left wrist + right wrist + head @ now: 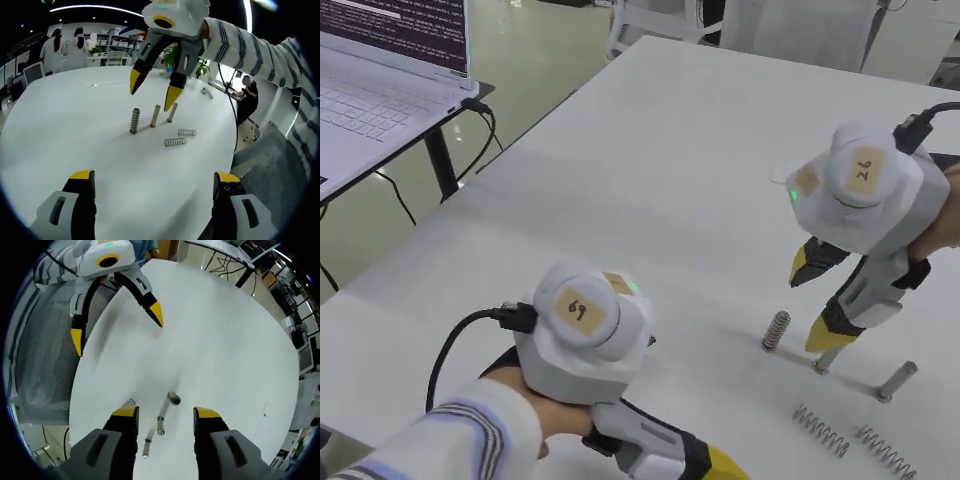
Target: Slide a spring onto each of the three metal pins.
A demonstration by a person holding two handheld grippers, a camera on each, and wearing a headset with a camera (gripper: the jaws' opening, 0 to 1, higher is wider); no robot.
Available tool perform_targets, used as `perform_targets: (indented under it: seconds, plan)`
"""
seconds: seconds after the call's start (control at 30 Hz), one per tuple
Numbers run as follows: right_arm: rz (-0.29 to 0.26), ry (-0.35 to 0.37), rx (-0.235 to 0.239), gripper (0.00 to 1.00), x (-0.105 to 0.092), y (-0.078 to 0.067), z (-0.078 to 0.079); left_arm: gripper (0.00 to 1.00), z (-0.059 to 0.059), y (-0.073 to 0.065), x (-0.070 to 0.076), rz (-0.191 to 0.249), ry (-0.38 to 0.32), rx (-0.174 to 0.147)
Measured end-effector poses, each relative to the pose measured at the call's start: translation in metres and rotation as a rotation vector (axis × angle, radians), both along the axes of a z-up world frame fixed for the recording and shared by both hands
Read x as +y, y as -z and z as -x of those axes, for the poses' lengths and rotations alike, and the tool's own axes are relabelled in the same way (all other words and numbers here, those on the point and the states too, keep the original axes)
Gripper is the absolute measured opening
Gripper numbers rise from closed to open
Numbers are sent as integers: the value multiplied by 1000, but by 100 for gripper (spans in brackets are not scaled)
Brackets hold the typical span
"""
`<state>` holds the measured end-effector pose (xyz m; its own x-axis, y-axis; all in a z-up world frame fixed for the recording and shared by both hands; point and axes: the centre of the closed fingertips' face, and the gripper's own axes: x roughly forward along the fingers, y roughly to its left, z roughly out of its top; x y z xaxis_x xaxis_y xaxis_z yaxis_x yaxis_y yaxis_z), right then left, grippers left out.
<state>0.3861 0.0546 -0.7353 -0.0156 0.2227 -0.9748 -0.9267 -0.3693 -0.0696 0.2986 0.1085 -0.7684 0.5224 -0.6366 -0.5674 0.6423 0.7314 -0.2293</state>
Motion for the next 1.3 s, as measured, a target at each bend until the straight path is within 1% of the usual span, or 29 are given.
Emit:
perform_targets:
  seconds: [0.1, 0.2, 0.33, 0.43, 0.5, 0.6, 0.73, 0.8, 0.83, 0.9, 1.0, 1.17, 1.3]
  plan:
    - [-20, 5, -1, 42, -1, -6, 4, 96, 0, 0, 1, -3, -1, 2]
    - [-50, 5, -6, 40, 0, -12, 7, 95, 2, -1, -1, 4, 6, 9]
    - [-82, 20, -8, 43, 0, -18, 12, 95, 2, -1, -1, 4, 8, 7]
    - [-117, 50, 5, 46, -1, -22, 16, 95, 2, -2, 0, 3, 10, 4]
    - [-122, 57, 3, 48, -5, -22, 18, 95, 2, -3, 1, 8, 5, 2]
    - [-127, 71, 2, 48, -9, -23, 20, 95, 1, -2, 2, 6, 2, 7]
    - [-166, 120, 16, 49, -14, -25, 22, 96, 0, -3, 2, 13, -1, 7]
    - [-182, 137, 14, 49, -16, -25, 22, 96, 0, -4, 1, 16, 0, 7]
    - [-185, 145, 17, 49, -17, -25, 22, 96, 1, -3, 1, 16, 2, 8]
    - [-209, 175, 25, 50, -18, -25, 23, 96, 1, -3, 0, 13, 8, 11]
    - [-254, 220, 44, 51, -20, -27, 27, 96, 2, -2, 0, 15, 11, 15]
    - [-293, 269, 61, 53, -29, -26, 33, 96, 3, -2, -1, 14, 21, 23]
    - [-335, 309, 81, 51, -35, -27, 37, 96, 3, -2, -1, 17, 25, 26]
